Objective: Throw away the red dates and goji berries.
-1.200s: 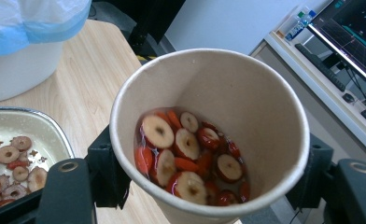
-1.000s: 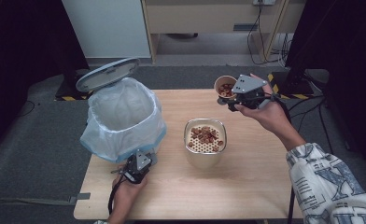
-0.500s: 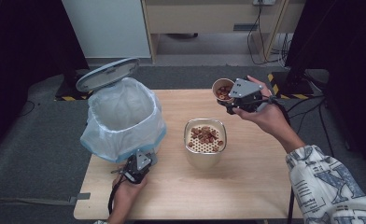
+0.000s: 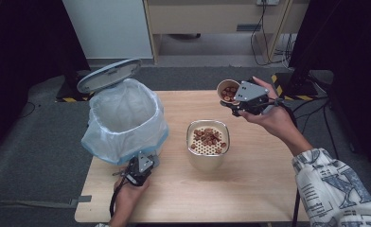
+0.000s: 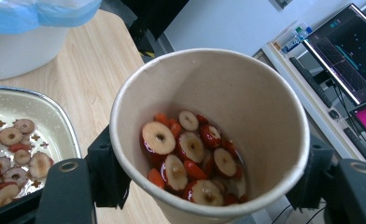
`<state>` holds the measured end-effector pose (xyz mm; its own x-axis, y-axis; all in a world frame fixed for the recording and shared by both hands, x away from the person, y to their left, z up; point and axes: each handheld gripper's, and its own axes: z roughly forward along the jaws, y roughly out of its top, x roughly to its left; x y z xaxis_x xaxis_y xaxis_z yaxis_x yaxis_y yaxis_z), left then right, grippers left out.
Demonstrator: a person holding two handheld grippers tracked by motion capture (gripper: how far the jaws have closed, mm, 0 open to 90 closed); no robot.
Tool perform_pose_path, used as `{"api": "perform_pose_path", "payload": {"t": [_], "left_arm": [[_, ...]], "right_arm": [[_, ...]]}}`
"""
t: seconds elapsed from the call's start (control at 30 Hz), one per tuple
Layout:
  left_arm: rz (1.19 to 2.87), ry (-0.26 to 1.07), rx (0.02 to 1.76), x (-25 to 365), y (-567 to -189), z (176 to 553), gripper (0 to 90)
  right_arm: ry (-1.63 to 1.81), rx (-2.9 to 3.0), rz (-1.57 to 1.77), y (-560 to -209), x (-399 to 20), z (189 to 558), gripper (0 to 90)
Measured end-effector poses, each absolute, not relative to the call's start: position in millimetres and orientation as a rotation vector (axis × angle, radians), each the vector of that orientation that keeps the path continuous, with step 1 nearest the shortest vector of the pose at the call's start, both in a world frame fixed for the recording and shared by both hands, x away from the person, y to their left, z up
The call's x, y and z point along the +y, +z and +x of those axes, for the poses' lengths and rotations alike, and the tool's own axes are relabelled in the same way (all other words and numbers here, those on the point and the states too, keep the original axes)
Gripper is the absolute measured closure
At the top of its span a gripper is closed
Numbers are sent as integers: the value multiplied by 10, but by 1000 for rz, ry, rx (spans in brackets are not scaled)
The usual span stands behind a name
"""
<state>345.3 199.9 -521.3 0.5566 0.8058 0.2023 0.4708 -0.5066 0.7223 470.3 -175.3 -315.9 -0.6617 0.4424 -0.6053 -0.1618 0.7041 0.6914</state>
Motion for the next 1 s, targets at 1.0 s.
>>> {"api": "perform_pose_path", "payload": {"t": [1.0], "left_arm": [[2179, 708, 1020, 2001, -5212, 3454, 898]], "right_arm": [[873, 2090, 124, -3225, -1652, 4594, 306]]}}
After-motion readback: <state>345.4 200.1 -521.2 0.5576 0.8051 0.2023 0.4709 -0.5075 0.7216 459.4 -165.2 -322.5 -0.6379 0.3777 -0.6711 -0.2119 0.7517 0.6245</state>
